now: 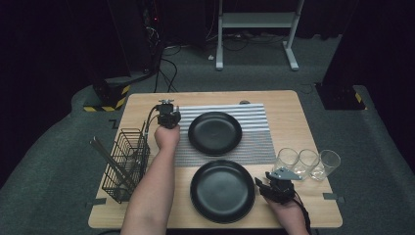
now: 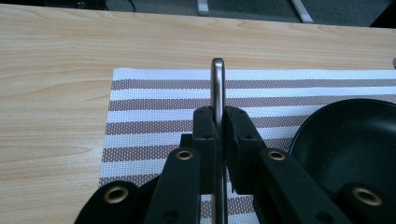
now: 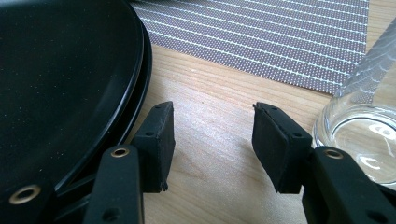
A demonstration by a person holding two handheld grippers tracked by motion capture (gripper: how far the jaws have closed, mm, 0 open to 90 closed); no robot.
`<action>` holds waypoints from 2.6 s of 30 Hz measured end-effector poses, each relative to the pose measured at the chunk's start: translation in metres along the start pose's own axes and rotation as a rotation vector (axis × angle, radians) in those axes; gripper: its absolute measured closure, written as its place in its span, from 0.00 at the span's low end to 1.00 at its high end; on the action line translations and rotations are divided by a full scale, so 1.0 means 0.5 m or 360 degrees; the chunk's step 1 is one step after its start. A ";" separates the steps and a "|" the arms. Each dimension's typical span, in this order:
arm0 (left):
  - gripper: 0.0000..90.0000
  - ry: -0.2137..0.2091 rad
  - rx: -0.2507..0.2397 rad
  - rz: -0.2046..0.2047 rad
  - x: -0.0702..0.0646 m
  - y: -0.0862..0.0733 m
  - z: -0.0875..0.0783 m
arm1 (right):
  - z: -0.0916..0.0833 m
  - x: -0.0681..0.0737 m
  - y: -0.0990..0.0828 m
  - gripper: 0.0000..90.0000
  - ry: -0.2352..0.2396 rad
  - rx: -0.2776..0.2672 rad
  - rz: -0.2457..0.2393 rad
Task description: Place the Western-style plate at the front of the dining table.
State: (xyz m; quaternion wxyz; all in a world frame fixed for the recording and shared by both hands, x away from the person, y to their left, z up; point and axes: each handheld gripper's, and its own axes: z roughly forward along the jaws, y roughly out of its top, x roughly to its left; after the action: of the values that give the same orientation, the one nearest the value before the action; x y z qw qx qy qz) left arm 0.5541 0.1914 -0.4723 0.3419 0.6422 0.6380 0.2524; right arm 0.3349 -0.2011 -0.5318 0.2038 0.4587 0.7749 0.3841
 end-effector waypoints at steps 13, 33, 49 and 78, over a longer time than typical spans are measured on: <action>0.92 -0.0018 0.0038 -0.0025 0.003 -0.007 0.018 | 0.001 0.001 0.000 0.54 -0.0001 0.0004 -0.0001; 0.92 -0.0049 0.0081 -0.0055 0.012 -0.011 0.032 | 0.000 0.001 0.000 0.54 -0.0002 0.0003 -0.0003; 0.82 -0.0033 0.0065 0.0015 -0.001 -0.008 0.012 | 0.001 0.002 0.000 0.54 -0.0002 0.0008 -0.0009; 0.89 -0.0089 -0.0091 0.0226 -0.084 -0.062 -0.115 | 0.002 0.005 0.001 0.53 0.0015 0.0027 -0.0039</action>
State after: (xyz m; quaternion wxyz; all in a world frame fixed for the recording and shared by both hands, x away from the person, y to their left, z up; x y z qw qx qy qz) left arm 0.4878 0.1548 -0.4543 0.3591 0.6825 0.5736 0.2761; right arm 0.3348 -0.1984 -0.5322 0.2010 0.4490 0.7848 0.3770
